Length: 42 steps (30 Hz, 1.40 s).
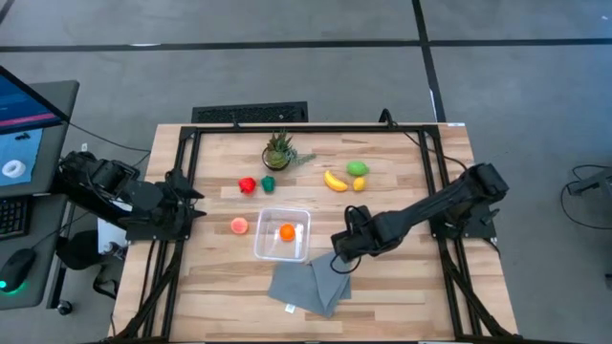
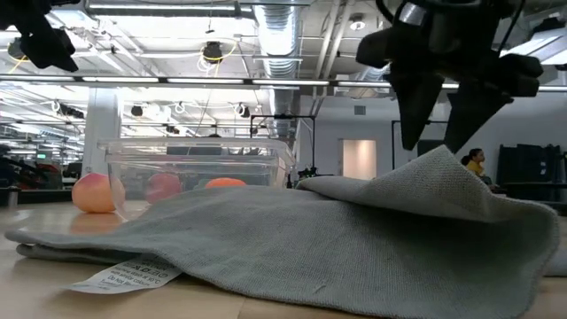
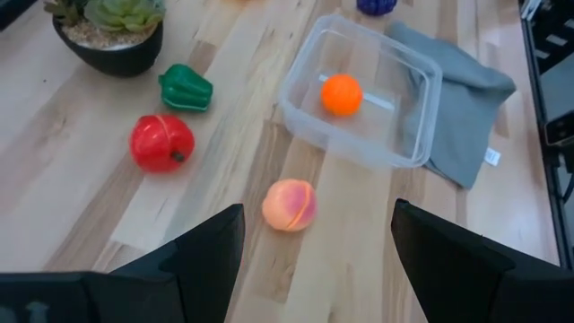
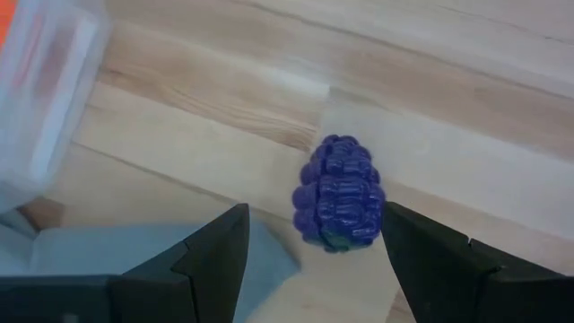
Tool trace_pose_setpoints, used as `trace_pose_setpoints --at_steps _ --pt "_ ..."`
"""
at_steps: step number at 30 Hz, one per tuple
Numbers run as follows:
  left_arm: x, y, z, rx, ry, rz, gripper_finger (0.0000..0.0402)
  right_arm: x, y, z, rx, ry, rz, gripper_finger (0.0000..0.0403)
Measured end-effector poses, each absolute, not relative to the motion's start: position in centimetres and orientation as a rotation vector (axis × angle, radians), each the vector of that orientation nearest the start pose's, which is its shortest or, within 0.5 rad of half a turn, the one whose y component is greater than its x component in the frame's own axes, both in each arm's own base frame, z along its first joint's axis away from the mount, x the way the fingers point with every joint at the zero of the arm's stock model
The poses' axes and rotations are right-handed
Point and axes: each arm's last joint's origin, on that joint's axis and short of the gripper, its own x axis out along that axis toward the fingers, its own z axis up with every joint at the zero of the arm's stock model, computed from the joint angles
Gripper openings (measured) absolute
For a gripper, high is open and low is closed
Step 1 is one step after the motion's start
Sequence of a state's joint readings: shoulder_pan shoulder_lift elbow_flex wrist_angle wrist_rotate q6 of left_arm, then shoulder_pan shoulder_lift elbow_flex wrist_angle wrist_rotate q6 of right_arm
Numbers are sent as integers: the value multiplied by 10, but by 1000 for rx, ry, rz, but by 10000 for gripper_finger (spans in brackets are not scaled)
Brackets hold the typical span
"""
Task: Pick and placing Produce into tupperware
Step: Put the purple grapes into the transparent container
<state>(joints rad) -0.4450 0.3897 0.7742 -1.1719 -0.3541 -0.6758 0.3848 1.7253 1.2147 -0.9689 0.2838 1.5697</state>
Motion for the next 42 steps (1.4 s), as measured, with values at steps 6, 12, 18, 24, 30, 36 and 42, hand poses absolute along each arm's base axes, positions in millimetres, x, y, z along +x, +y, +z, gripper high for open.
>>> trace_pose_setpoints --at_steps 6,12,18,24,30,36,42 --pt "47 -12 284 -344 729 142 270 300 113 195 794 1099 -964 276" --pt "46 -12 283 -343 745 134 270 300 113 194 728 1133 -918 276" --pt "46 -12 283 -344 745 134 270 301 110 203 698 1179 -831 276" --pt "46 -12 283 -344 744 135 270 297 101 231 758 1129 -799 276" --pt "46 -12 283 -347 744 136 270 290 96 252 762 1094 -733 276" --pt "46 -12 283 -347 742 140 270 287 83 264 774 1143 -639 276" --pt "46 -12 283 -349 739 146 270 290 72 266 789 1180 -556 276"
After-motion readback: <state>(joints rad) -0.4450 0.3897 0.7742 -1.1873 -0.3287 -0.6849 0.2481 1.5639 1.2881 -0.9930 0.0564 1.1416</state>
